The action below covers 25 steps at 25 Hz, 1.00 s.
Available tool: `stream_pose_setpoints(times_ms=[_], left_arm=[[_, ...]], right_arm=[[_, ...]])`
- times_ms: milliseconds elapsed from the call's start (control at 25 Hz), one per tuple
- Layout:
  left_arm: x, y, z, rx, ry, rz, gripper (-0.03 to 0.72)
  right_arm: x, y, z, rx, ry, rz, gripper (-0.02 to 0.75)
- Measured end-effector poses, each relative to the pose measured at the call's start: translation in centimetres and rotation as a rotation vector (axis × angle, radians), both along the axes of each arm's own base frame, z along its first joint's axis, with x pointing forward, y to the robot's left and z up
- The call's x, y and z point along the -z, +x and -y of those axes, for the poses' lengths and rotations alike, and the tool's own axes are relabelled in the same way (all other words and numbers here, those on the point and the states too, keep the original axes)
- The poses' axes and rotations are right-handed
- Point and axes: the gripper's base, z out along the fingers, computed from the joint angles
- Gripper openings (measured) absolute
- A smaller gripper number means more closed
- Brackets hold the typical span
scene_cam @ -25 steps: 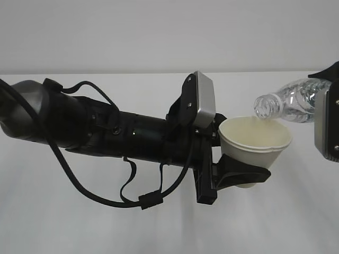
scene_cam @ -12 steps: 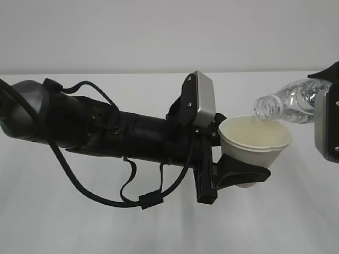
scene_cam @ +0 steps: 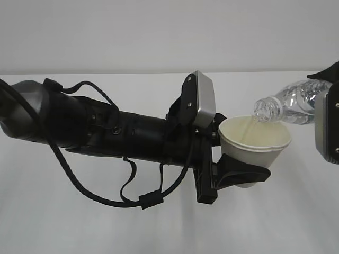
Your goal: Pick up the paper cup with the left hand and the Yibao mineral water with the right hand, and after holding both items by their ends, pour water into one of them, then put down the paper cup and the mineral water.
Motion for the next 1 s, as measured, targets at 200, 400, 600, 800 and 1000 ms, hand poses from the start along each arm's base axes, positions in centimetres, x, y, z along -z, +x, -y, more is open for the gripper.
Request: stream_pose_setpoints(times_ms=[200,400,600,800,1000], left_arm=[[0.0,0.0,0.0,0.0,0.0,0.0,0.435],[0.01,0.0,0.0,0.0,0.001,0.0,0.435],[0.05,0.04,-0.01,-0.004,0.005,0.001,0.436],[0.26,0.21,-0.05,-0.023,0.029,0.005,0.435],[0.27,0.26,-0.05,-0.028,0.03,0.004,0.435]], right_arm=[[0.0,0.0,-0.02,-0.002,0.0,0.0,0.466],[0.0,0.0,-0.01,-0.005,-0.006,0.002,0.466],[0.0,0.0,-0.01,-0.007,-0.01,0.002,0.466],[0.0,0.0,-0.01,-0.01,-0.015,0.003,0.466],[0.0,0.0,-0.01,-0.009,-0.014,0.003,0.466]])
